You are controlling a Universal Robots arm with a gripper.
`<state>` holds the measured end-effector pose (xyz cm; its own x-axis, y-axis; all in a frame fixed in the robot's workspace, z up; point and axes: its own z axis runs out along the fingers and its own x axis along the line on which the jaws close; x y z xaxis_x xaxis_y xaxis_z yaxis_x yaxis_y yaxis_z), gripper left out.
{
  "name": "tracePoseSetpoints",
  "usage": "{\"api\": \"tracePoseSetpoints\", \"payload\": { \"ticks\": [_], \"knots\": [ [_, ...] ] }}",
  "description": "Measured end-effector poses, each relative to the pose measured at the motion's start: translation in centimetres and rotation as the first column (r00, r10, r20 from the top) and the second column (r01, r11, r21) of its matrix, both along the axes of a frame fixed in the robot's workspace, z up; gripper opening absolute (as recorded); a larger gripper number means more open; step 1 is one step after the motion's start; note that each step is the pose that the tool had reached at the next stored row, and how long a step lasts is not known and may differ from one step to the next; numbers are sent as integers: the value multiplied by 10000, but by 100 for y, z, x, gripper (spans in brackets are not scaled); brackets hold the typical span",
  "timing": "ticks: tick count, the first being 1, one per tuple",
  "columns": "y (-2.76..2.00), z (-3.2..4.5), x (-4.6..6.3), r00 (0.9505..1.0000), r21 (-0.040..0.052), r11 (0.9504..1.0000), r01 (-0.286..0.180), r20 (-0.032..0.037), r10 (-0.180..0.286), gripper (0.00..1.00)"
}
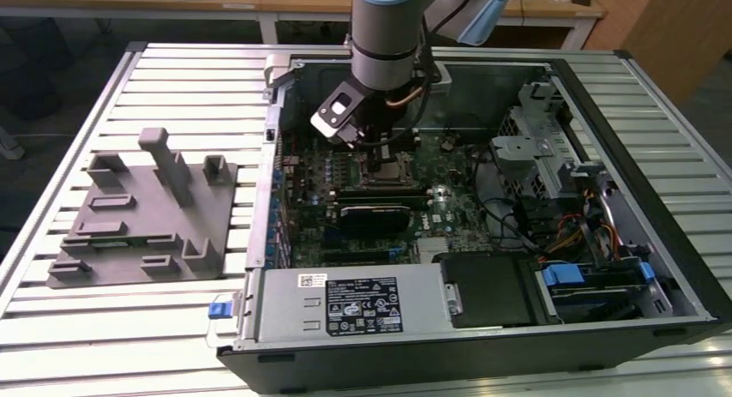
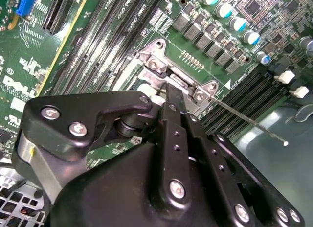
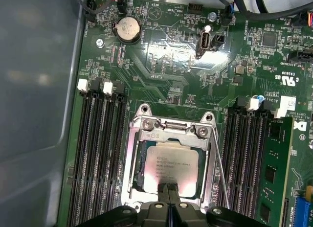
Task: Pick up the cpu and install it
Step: 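Close the cpu cover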
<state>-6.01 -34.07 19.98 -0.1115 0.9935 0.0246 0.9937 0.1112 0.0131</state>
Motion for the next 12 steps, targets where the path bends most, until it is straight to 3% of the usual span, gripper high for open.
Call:
{"api": "tracePoseSetpoints", "payload": {
  "ticks": [6,12],
  "knots": [
    [0,8,52,10000,10,10000,1,0,-1,11],
    [0,151,53,10000,10,10000,0,0,0,11]
  ]
}}
